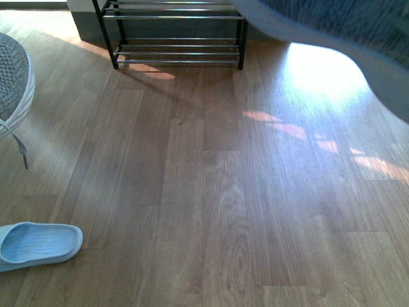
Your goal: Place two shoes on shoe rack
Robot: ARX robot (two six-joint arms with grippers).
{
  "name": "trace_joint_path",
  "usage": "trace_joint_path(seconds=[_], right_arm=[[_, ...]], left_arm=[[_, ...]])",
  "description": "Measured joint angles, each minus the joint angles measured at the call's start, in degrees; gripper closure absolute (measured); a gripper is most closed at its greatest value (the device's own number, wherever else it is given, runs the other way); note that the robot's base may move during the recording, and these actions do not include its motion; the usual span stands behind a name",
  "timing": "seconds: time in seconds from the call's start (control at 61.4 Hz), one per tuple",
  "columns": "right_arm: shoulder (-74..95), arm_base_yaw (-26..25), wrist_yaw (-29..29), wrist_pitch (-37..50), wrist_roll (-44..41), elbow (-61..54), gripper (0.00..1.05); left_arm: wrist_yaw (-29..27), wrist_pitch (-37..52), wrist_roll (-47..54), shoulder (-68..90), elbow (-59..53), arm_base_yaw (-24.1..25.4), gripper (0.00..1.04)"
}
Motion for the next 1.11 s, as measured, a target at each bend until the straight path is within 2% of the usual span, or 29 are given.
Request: trace_joint_path(seconds=[1.108], right_arm=[[0.8,-0.3,1.0,-0.2,-0.6,-0.8,1.03]], left_arm=[[0.2,0.0,0.0,0.0,0.0,-0.2,1.03]])
